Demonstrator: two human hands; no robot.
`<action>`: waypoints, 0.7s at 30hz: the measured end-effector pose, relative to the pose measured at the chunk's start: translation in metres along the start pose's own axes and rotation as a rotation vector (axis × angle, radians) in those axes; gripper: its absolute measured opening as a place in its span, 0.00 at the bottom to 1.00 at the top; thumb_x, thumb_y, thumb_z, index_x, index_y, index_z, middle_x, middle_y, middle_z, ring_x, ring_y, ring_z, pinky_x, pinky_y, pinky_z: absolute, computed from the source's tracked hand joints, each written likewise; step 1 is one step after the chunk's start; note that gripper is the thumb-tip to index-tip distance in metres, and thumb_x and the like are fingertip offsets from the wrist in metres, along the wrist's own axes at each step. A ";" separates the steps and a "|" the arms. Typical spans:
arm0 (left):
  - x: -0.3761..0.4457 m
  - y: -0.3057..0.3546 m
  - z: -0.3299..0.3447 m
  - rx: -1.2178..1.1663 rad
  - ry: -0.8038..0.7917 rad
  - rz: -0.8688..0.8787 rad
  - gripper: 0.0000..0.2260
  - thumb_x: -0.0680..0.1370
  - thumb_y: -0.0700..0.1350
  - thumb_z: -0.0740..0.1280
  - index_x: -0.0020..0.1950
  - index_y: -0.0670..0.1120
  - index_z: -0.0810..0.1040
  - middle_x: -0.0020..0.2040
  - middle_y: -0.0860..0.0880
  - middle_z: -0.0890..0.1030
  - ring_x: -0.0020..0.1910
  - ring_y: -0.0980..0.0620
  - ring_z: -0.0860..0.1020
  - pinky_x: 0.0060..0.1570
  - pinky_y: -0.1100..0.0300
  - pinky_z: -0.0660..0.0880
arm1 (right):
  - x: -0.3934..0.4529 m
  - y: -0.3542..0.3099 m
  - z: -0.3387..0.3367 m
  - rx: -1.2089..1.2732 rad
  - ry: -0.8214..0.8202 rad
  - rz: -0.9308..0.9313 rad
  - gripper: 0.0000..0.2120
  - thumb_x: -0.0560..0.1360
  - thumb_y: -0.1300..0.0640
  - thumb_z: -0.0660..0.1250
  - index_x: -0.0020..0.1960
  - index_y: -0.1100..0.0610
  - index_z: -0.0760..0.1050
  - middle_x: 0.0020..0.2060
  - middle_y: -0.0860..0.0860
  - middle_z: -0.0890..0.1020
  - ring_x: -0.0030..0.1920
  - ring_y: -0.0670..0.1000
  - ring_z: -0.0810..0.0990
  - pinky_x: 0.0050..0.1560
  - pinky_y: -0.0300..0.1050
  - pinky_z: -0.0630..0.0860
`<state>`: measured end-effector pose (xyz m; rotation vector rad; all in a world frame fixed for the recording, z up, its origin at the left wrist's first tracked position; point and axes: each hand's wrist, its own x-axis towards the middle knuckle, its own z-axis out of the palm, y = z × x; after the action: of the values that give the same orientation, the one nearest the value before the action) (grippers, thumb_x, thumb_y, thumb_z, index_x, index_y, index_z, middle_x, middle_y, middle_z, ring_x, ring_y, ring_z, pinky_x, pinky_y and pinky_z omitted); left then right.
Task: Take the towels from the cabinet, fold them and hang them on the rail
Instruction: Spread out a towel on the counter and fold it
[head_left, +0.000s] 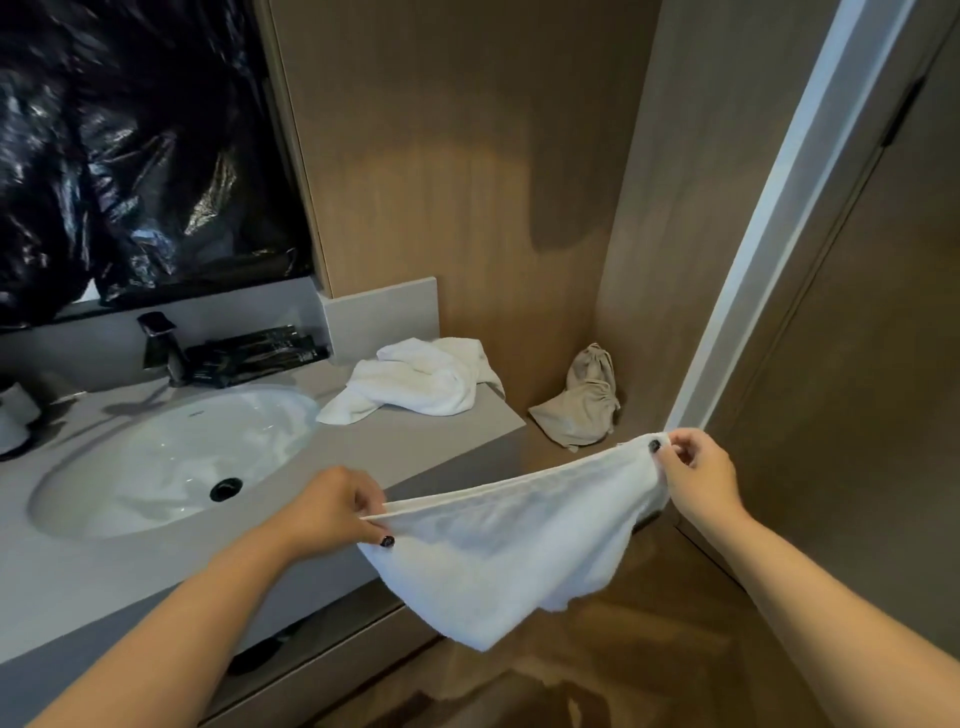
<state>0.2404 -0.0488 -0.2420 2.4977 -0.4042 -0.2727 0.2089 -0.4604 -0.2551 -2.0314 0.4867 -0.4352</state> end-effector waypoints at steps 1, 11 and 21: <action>0.000 0.002 0.001 0.032 -0.023 0.011 0.11 0.65 0.44 0.82 0.31 0.52 0.81 0.44 0.53 0.81 0.42 0.57 0.78 0.40 0.69 0.72 | 0.003 0.001 -0.005 -0.020 -0.011 -0.006 0.03 0.80 0.56 0.64 0.52 0.54 0.76 0.43 0.50 0.79 0.46 0.52 0.78 0.42 0.46 0.75; -0.013 0.043 0.023 -0.752 0.159 -0.252 0.06 0.69 0.45 0.76 0.39 0.42 0.87 0.38 0.46 0.83 0.38 0.52 0.76 0.39 0.62 0.71 | 0.017 0.003 -0.061 0.153 -0.072 0.029 0.04 0.81 0.62 0.61 0.55 0.58 0.74 0.42 0.57 0.82 0.37 0.54 0.84 0.43 0.49 0.83; -0.019 0.055 0.056 -0.981 0.573 -0.349 0.10 0.69 0.40 0.78 0.30 0.47 0.81 0.36 0.44 0.82 0.41 0.46 0.78 0.44 0.55 0.76 | 0.023 0.006 -0.059 0.264 -0.131 0.060 0.08 0.81 0.65 0.60 0.49 0.52 0.72 0.46 0.58 0.82 0.43 0.56 0.85 0.50 0.50 0.82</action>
<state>0.1948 -0.1146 -0.2536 1.5458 0.3456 0.1107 0.1989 -0.5177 -0.2298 -1.7728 0.3871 -0.3101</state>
